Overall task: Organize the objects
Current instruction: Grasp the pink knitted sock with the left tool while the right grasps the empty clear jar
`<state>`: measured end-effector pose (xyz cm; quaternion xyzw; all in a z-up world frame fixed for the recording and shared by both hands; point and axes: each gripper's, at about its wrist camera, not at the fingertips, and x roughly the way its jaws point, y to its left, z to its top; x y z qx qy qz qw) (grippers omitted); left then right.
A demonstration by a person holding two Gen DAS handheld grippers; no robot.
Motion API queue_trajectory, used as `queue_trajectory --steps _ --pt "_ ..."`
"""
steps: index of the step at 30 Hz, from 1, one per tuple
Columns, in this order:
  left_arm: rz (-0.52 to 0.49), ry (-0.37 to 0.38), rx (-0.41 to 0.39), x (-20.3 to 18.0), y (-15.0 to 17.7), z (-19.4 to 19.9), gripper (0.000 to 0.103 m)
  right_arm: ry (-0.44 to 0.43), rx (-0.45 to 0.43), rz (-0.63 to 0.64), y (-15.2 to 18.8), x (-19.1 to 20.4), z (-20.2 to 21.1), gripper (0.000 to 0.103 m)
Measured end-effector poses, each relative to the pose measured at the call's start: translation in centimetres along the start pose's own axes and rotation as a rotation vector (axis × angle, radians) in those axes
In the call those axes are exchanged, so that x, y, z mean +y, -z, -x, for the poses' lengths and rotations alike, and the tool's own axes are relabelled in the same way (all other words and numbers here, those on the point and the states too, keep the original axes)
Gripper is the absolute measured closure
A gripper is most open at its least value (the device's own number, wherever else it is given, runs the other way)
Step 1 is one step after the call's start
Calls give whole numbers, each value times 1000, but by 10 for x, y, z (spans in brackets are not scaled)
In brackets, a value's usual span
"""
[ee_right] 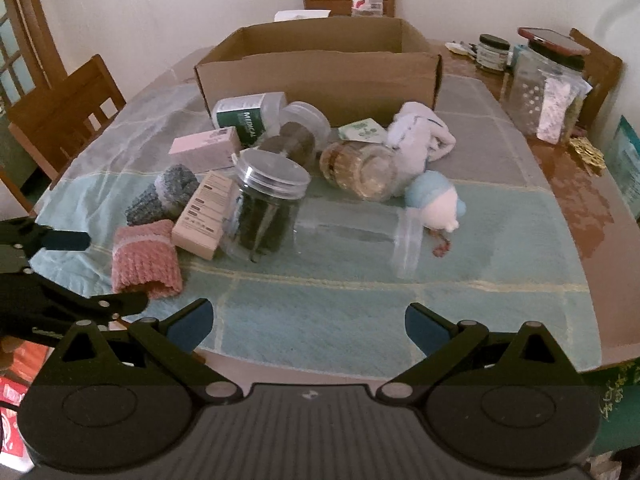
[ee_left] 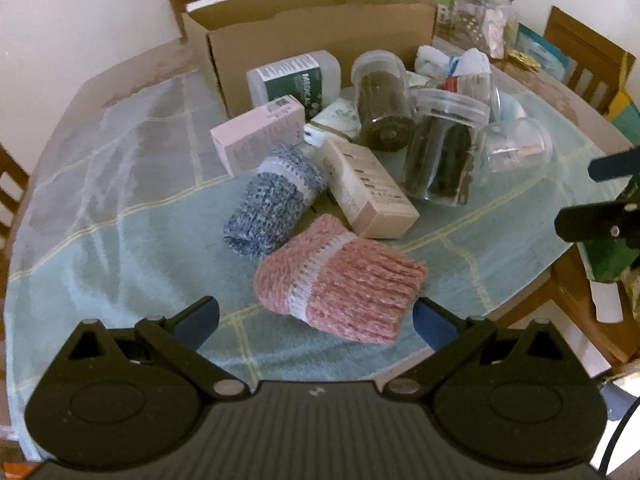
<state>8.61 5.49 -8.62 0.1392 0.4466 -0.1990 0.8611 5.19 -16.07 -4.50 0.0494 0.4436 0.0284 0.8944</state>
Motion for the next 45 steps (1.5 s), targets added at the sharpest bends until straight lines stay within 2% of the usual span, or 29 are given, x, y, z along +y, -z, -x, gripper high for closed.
queue_trajectory --steps 6,11,14,23,32,36,45 --pt "-36 63 18 6 -6 -16 1 16 2 2 -7 5 -9 0" --pt "-45 108 19 7 -7 -22 3 93 -4 -13 -11 4 -17 0" --pt "-44 136 28 8 -9 -26 9 130 -10 -35 -14 -1 -22 0" --pt "-54 150 20 8 -11 -26 12 189 -13 -66 -25 -13 -46 0" --pt "-35 146 26 8 -12 -27 13 192 -12 -61 -31 -14 -62 0" --pt "-31 141 28 7 -12 -26 14 159 6 -72 -32 -17 -64 8" --pt "-7 128 33 7 -14 -23 21 159 18 -65 -26 -22 -55 8"
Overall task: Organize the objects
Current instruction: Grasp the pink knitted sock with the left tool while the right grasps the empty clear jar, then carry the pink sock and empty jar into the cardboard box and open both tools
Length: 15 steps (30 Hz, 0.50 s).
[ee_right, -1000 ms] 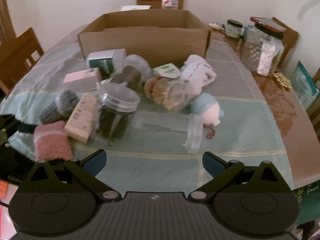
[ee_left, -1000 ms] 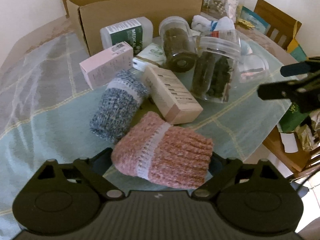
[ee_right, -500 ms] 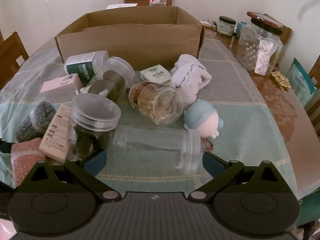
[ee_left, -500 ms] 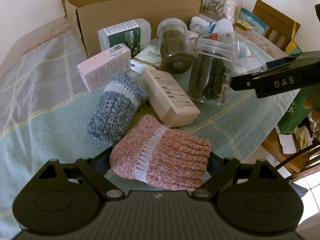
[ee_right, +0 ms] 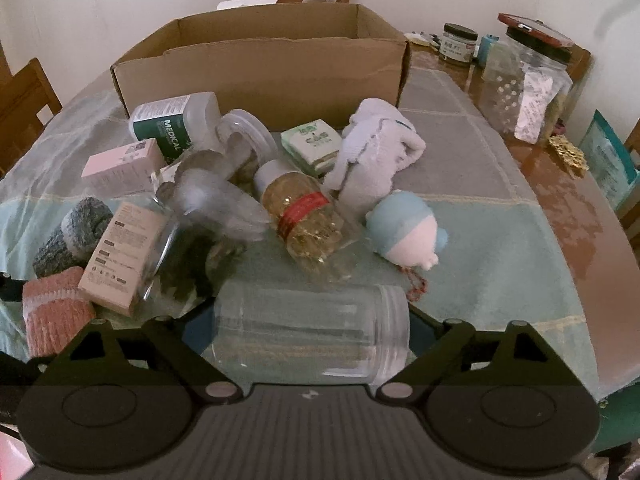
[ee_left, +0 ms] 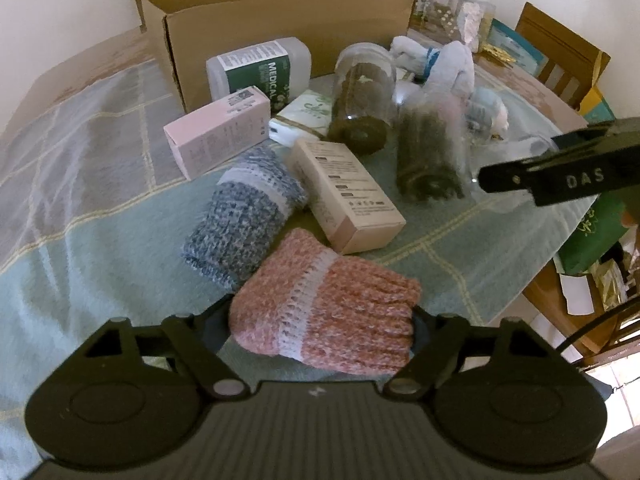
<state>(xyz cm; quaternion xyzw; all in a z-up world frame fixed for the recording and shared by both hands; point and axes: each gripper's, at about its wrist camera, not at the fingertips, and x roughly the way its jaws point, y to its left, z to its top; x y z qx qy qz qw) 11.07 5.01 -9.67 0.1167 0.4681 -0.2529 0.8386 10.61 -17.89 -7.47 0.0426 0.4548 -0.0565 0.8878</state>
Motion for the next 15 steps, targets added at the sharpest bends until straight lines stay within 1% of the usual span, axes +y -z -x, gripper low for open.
queue_trajectory --steps 7,15 --pt "15 -13 -1 -2 0 8 28 -6 20 -3 3 -9 7 8" --pt "20 -4 8 -7 -4 23 29 -54 47 64 -1 -14 14 8"
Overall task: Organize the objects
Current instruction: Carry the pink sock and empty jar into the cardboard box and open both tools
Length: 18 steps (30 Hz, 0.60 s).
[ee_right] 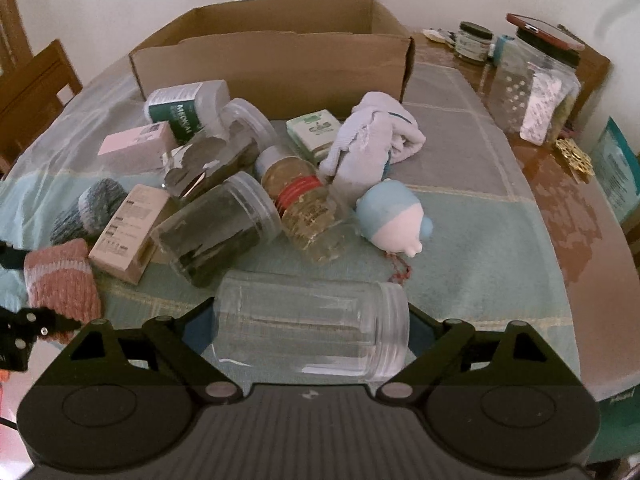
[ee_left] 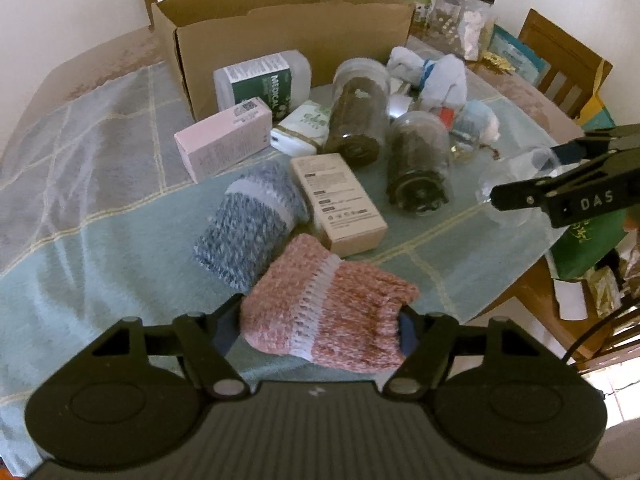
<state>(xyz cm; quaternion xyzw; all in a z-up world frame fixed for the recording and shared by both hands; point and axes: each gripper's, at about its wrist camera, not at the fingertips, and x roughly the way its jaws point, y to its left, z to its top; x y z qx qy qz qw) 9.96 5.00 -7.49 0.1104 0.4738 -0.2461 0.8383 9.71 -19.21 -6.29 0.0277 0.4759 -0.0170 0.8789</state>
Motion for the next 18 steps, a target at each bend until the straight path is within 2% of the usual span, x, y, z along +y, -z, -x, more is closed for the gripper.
queue_trajectory --steps 13,18 --pt "27 10 -6 3 -30 31 29 -80 16 89 -22 -11 17 8" --pt "-33 -12 -17 16 -59 37 29 -99 12 100 -45 -7 28 8"
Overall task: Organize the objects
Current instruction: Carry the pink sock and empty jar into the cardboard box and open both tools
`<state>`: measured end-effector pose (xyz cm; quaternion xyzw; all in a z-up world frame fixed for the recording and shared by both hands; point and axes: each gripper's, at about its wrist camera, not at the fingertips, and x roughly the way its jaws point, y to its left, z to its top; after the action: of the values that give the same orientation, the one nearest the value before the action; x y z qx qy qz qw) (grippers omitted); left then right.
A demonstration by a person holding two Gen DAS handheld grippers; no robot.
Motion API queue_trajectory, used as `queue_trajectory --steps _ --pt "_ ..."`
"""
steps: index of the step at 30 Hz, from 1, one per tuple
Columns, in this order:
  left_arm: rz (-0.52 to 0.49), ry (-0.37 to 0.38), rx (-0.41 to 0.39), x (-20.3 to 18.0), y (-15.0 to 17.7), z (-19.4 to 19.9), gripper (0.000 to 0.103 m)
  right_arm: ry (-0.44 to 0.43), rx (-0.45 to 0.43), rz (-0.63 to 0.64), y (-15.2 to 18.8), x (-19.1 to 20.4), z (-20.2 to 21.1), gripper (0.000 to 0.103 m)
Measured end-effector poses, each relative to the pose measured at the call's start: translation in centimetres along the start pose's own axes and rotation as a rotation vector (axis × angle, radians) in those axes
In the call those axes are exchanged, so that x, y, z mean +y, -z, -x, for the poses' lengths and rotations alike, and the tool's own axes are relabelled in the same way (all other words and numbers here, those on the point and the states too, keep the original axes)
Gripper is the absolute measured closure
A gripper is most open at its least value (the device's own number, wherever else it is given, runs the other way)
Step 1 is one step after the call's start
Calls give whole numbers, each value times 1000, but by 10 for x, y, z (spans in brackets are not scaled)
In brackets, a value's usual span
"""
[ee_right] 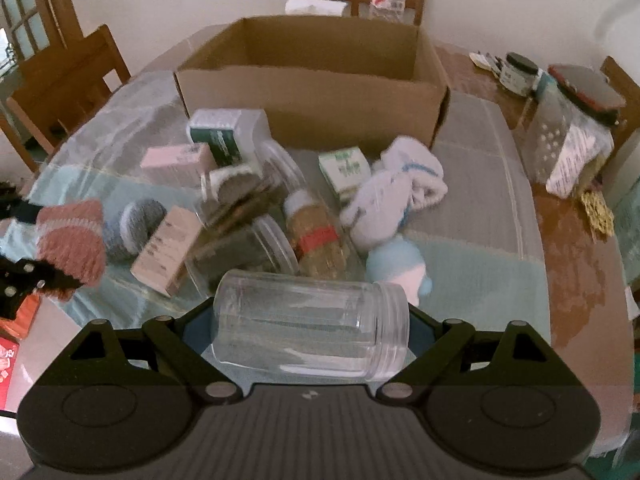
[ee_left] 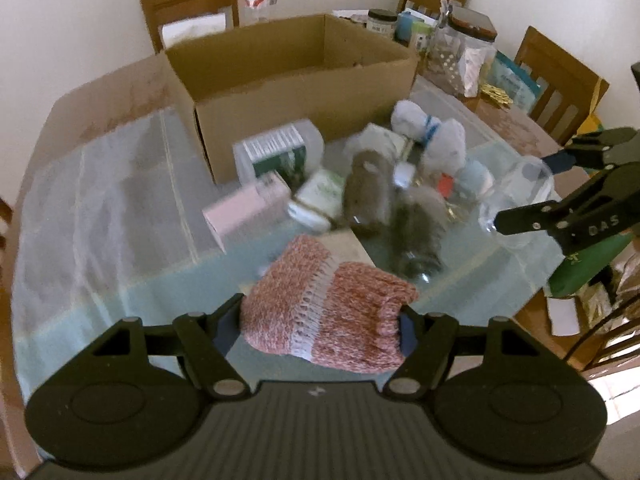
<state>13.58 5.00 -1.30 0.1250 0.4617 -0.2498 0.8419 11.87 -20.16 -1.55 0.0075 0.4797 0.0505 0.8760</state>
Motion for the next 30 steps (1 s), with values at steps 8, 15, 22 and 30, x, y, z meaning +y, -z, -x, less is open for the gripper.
queue_trajectory --steps 8,15,22,30 --pt "-75 -13 -47 24 -56 -2 29 17 -33 -16 -43 15 7 8" --pt "-36 -70 -113 39 -116 -11 29 -20 -90 8 -101 5 0 8" --pt "58 -121 -141 54 -173 -34 29 -52 -131 83 -171 -24 -21 8" --pt "116 -161 -173 60 -196 -60 8 -63 -108 118 -217 -40 -60 0"
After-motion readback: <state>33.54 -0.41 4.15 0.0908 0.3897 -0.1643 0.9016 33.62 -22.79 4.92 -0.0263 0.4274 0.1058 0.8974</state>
